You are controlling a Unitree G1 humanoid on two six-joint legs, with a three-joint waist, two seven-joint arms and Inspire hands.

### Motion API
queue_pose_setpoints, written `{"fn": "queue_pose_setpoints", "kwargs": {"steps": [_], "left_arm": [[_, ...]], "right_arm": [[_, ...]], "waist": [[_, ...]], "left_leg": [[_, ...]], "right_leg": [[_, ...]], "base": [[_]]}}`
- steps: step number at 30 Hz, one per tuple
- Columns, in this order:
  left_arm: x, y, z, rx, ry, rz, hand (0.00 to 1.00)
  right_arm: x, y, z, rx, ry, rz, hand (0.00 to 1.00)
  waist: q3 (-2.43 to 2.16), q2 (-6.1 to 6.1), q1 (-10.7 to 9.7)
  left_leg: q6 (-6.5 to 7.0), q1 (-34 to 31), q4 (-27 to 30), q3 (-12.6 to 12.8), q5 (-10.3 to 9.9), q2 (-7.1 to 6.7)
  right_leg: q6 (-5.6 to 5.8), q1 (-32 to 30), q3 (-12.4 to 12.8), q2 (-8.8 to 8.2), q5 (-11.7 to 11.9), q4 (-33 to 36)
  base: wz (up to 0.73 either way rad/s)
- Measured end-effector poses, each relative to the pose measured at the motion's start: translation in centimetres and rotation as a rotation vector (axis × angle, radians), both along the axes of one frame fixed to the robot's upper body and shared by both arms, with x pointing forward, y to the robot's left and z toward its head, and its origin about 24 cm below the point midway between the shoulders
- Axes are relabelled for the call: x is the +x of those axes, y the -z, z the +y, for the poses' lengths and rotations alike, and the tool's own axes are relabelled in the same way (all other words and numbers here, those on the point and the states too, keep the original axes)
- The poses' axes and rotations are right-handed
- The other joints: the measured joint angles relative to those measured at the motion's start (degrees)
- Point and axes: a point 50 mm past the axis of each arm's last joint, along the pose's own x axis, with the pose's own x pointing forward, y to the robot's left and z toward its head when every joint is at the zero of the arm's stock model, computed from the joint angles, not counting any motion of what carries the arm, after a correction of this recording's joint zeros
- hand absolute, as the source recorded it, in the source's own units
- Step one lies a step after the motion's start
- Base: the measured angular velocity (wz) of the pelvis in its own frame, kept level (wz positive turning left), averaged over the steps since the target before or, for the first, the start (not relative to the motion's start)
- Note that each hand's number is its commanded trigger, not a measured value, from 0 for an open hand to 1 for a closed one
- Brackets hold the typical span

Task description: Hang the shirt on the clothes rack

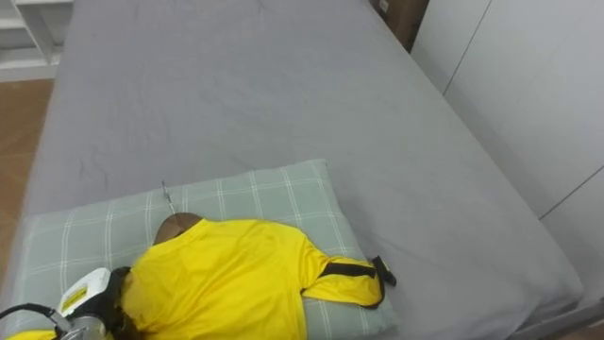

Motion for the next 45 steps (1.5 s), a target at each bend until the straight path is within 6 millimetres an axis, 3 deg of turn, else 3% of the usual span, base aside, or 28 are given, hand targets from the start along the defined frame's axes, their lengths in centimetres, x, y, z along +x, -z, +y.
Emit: {"fn": "queue_pose_setpoints", "kwargs": {"steps": [20,26,33,45], "left_arm": [[-0.6,0.5,0.0,-0.026,-0.042,0.017,1.0],[-0.7,0.7,-0.1,-0.032,-0.039,0.023,1.0],[-1.0,1.0,-0.3,-0.036,-0.036,0.03,1.0],[-0.8,0.9,-0.7,-0.124,-0.068,-0.049,1.0]], "right_arm": [[0.8,-0.1,0.3,0.059,0.193,-0.092,0.0],[0.9,-0.1,0.4,0.085,0.235,-0.117,0.0],[0.9,-0.2,0.5,0.094,0.253,-0.137,0.0],[1.2,-0.3,0.4,0.088,0.213,-0.165,0.0]], "waist": [[-0.05,-0.22,0.12],[-0.31,0.12,0.85],[-0.82,0.89,1.8],[-0.77,1.75,1.6]], "left_leg": [[0.01,0.78,-0.13,0.05,0.01,0.12],[0.01,0.93,-0.32,0.14,0.01,0.35],[-0.11,2.05,-1.14,0.52,0.09,0.68],[-0.07,2.36,-1.64,-1.91,0.78,0.13]], "right_leg": [[0.14,1.5,-0.48,0.02,0.35,-1.01],[0.09,2.0,-0.52,0.28,0.88,-2.08],[-0.31,3.04,-1.89,0.46,1.26,-2.83],[-0.4,4.85,-5.58,-0.46,1.34,-4.17]], "base": [[0.0],[0.01],[-0.02],[0.11]]}}
